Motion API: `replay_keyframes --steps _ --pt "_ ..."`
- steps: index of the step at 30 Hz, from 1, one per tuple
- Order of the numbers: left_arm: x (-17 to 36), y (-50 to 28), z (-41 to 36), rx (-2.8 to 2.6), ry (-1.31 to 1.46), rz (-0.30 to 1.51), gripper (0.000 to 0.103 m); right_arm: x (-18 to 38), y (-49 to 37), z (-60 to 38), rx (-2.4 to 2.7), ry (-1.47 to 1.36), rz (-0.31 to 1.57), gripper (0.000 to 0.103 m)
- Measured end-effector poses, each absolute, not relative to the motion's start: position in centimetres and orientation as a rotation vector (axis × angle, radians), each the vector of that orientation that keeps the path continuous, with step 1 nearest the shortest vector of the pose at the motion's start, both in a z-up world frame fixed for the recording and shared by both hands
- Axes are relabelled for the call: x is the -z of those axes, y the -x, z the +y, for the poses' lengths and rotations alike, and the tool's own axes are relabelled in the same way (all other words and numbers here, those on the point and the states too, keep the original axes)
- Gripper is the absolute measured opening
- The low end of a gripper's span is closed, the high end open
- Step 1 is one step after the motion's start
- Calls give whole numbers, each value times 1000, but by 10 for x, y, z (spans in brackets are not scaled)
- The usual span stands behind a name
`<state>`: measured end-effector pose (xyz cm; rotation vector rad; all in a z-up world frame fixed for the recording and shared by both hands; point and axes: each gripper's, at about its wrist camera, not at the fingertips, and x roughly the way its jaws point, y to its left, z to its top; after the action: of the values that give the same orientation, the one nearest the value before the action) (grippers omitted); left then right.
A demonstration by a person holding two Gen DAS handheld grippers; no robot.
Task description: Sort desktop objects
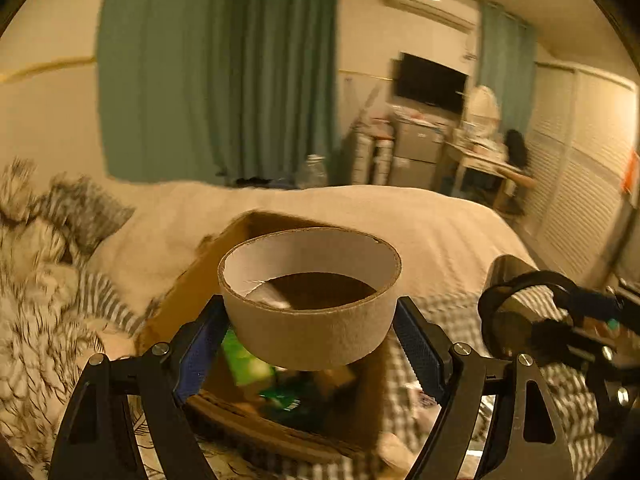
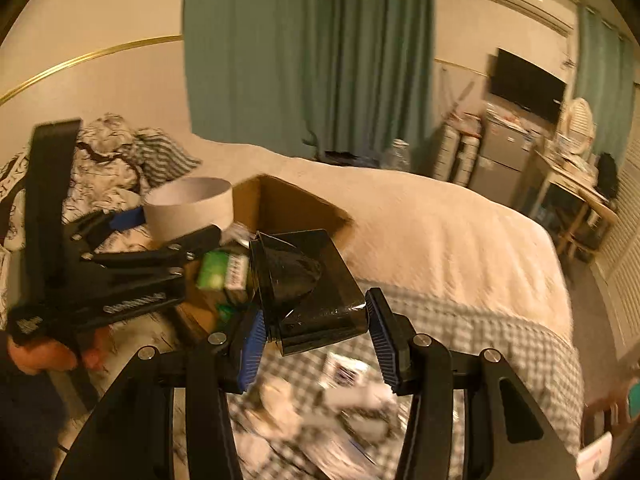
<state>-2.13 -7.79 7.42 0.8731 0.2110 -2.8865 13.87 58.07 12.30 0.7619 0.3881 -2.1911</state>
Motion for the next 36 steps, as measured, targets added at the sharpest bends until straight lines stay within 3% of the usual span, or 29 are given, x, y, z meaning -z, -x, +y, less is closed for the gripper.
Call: replay_keyframes --steps 4,9,10,11,12,13,19,27,32,36 --pt "-38 37 -103 2830 -840 375 85 -99 -130 532 2148 -774 398 47" --pt "-9 35 -114 2784 -806 334 86 -67 -110 488 2086 -789 388 47" --pt "-5 36 -117 2784 -811 338 90 -63 -106 483 2074 -784 372 47" --pt "-3 35 -118 2789 -814 348 94 -59 -102 478 2071 -783 350 52" --pt "-2 34 -119 2792 -820 363 103 -55 -97 475 2081 -789 326 68" --pt "-1 31 -119 2788 -817 377 103 -54 -96 476 2094 -793 301 78" --pt "-8 14 -114 2805 -806 464 103 -65 -94 507 2155 -790 236 78" --pt "-18 -10 -31 2914 -929 307 103 -75 -105 634 2320 -889 366 78" --pt "12 -16 28 2899 -1099 291 103 -50 -100 709 2383 -992 388 78" --pt "42 -5 57 2921 -1200 286 103 -6 -78 752 2381 -1122 262 78"
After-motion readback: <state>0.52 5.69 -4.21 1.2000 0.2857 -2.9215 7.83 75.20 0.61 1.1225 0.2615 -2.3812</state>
